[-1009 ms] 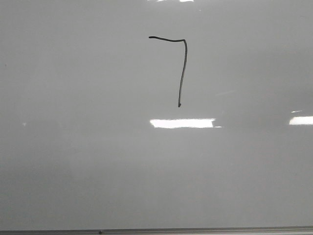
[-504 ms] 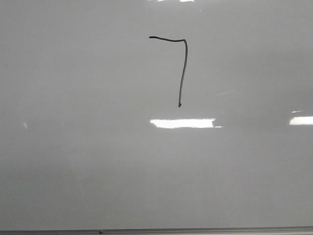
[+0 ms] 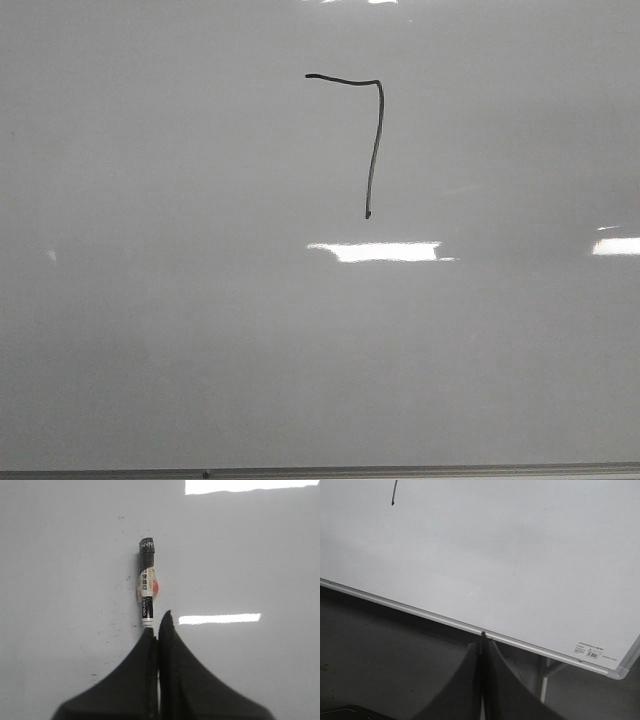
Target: Write number 7 on whiteboard
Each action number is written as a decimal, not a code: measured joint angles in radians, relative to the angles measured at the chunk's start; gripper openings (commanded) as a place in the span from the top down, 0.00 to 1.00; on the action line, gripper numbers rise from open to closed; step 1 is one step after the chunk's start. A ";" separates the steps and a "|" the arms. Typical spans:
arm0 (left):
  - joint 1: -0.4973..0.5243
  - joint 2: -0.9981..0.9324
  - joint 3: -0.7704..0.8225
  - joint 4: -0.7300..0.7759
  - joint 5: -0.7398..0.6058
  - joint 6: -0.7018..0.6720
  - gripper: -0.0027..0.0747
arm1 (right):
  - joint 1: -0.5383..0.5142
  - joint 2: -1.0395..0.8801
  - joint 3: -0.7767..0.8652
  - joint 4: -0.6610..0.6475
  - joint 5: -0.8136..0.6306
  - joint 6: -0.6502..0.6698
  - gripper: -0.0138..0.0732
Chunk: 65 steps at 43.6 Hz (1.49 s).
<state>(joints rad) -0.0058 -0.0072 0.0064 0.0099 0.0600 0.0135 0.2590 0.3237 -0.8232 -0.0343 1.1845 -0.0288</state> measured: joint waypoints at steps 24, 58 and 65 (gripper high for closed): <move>0.000 0.000 0.000 0.000 0.000 0.000 0.99 | -0.075 -0.101 0.176 0.014 -0.254 -0.002 0.92; 0.000 0.000 0.000 0.000 -0.002 0.000 0.99 | -0.227 -0.333 0.849 0.142 -1.106 -0.002 0.92; 0.000 0.000 0.000 0.000 -0.002 0.000 0.99 | -0.229 -0.333 0.849 0.142 -1.139 -0.002 0.92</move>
<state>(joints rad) -0.0058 -0.0072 0.0064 0.0099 0.0577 0.0135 0.0300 -0.0094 0.0255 0.1081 0.0455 -0.0306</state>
